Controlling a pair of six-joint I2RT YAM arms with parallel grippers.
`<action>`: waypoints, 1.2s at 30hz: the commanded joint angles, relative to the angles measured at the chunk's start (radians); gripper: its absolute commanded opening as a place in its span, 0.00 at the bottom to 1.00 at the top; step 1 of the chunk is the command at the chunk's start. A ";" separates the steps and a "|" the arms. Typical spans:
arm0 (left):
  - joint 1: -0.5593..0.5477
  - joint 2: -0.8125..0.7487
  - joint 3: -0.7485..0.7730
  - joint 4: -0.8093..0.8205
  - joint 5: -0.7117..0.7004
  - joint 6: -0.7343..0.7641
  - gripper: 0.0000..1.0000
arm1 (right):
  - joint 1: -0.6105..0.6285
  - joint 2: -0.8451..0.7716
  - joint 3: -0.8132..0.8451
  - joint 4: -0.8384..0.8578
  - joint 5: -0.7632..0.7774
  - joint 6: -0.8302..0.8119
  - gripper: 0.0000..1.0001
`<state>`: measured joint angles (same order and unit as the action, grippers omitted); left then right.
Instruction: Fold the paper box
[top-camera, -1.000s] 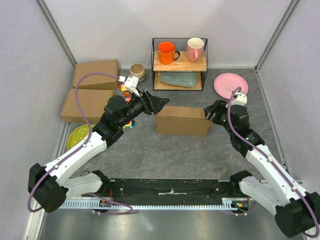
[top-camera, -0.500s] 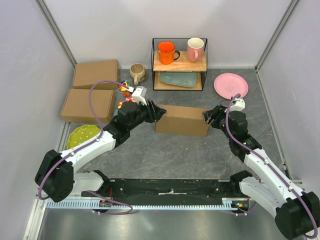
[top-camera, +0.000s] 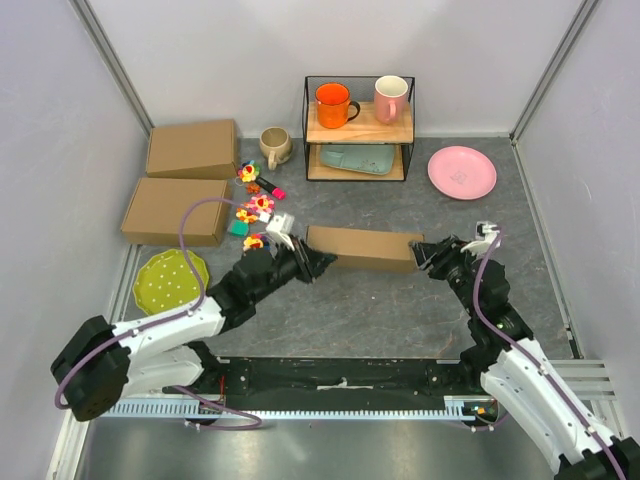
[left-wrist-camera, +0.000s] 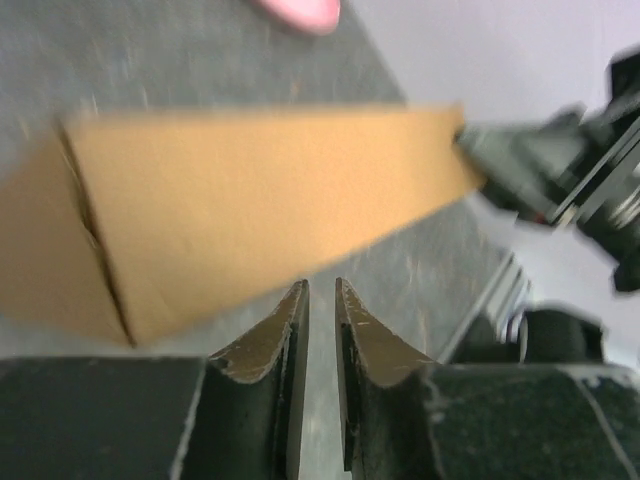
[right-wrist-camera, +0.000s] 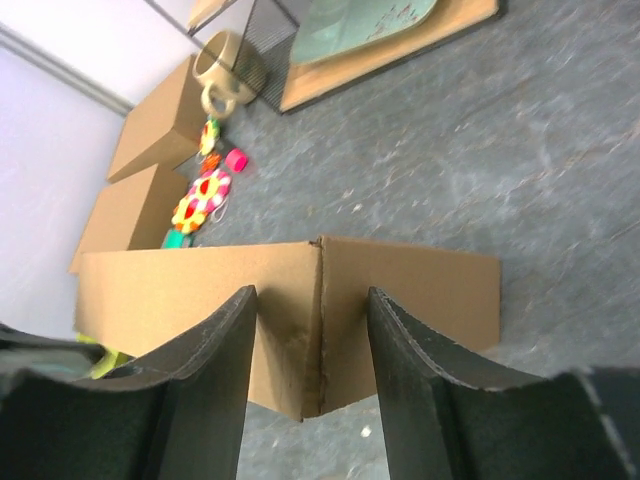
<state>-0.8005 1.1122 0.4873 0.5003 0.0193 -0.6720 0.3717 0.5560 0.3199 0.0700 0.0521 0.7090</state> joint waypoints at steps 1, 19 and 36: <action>-0.106 -0.088 -0.166 -0.166 -0.088 -0.103 0.23 | 0.042 -0.102 -0.045 -0.310 -0.084 0.056 0.59; -0.146 -0.752 -0.176 -0.468 -0.209 0.046 0.41 | 0.042 -0.162 0.208 -0.490 0.049 -0.003 0.79; -0.144 -0.509 -0.119 -0.701 -0.426 -0.257 0.89 | 0.042 -0.002 0.151 -0.423 0.115 -0.100 0.78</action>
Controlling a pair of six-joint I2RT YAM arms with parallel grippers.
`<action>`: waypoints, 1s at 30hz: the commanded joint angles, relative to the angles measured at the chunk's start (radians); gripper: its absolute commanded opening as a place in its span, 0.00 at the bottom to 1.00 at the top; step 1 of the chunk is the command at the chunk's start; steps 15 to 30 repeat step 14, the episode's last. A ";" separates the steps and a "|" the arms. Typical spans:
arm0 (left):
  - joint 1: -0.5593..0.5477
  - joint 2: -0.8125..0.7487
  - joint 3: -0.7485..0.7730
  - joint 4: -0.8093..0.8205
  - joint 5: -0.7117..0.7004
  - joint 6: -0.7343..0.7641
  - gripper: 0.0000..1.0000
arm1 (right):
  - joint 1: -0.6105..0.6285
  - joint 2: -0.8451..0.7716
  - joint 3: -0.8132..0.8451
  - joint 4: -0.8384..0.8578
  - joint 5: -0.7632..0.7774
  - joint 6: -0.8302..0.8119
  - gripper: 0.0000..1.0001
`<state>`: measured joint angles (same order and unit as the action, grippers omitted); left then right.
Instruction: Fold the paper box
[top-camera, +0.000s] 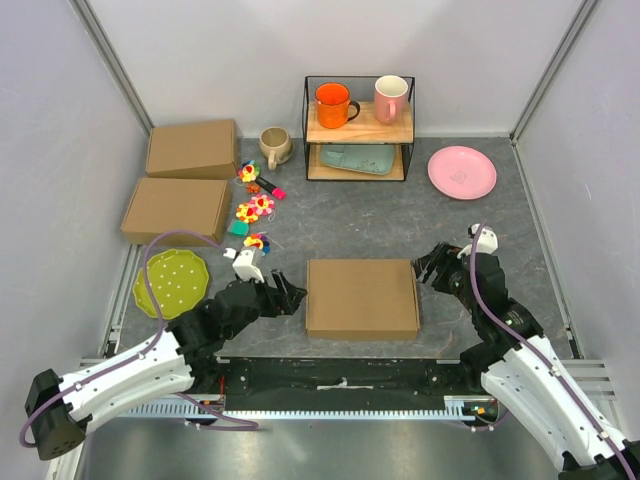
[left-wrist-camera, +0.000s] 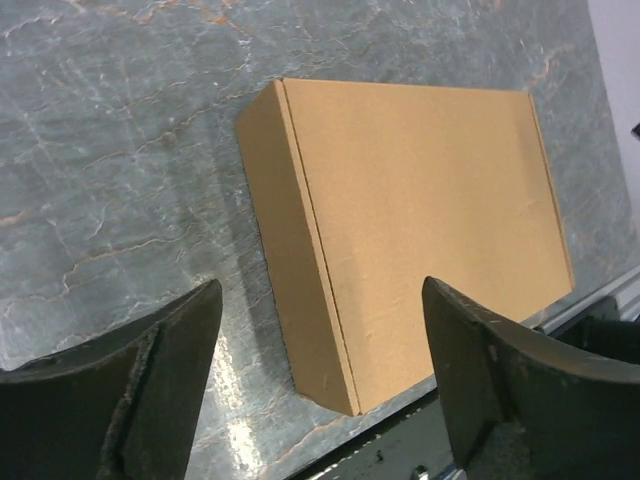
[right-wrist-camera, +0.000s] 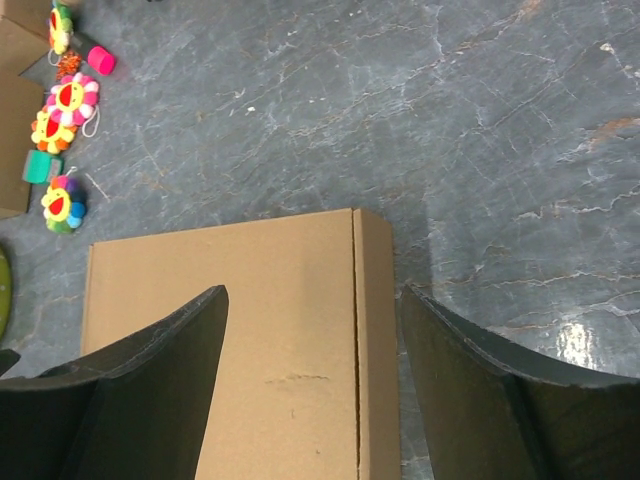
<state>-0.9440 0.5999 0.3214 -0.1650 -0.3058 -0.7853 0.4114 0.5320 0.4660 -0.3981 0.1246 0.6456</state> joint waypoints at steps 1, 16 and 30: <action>-0.001 0.005 0.047 -0.044 -0.110 -0.166 0.92 | 0.003 0.026 0.002 0.051 0.040 -0.037 0.78; 0.001 0.202 0.157 -0.179 -0.191 -0.313 0.96 | 0.003 0.074 -0.007 0.116 0.037 -0.032 0.77; 0.001 0.202 0.157 -0.179 -0.191 -0.313 0.96 | 0.003 0.074 -0.007 0.116 0.037 -0.032 0.77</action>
